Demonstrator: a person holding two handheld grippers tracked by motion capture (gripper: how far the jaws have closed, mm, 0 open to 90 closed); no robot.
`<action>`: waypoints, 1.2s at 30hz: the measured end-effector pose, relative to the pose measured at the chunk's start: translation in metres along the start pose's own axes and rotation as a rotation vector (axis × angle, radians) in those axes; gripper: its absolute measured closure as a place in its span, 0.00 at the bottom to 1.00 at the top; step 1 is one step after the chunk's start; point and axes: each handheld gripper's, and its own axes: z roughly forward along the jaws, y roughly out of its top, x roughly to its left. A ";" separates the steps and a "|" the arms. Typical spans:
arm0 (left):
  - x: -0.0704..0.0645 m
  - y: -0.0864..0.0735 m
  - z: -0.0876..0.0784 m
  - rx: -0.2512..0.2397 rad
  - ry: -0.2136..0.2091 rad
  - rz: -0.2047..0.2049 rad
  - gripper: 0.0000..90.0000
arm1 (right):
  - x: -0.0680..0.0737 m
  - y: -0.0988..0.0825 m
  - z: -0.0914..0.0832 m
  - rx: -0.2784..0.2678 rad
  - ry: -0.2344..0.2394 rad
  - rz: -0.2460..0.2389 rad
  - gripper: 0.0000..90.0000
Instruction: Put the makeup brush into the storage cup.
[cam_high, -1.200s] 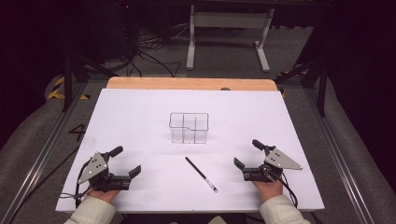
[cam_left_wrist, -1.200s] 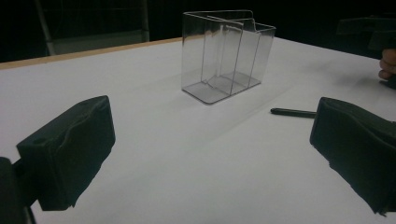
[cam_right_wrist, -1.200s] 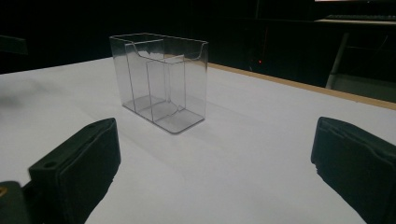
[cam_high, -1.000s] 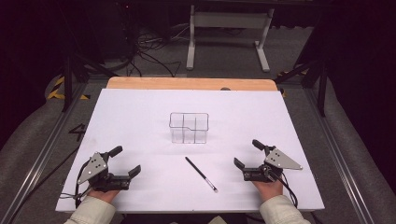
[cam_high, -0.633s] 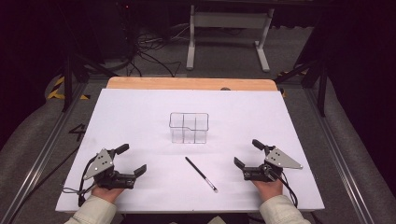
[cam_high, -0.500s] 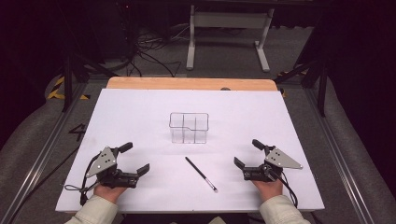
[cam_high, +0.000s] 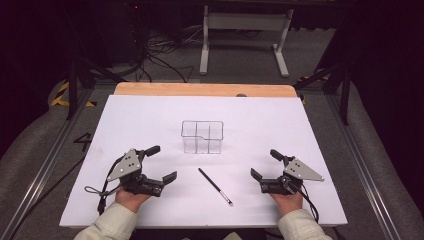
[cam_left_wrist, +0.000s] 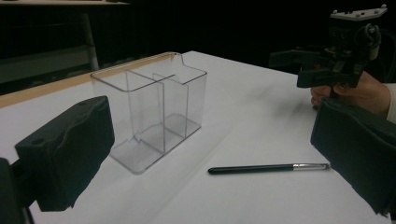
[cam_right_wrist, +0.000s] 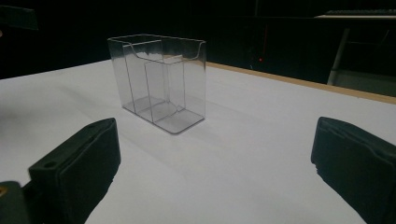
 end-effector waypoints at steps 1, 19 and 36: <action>-0.001 0.002 0.003 -0.003 -0.007 -0.001 0.00 | 0.000 0.000 0.000 0.000 0.000 0.000 0.02; -0.017 0.019 0.049 0.001 -0.110 0.002 0.00 | 0.000 0.000 0.000 -0.004 0.007 0.006 0.02; -0.022 0.031 0.073 0.143 -0.195 0.045 0.00 | -0.001 0.000 0.000 -0.006 0.017 0.012 0.02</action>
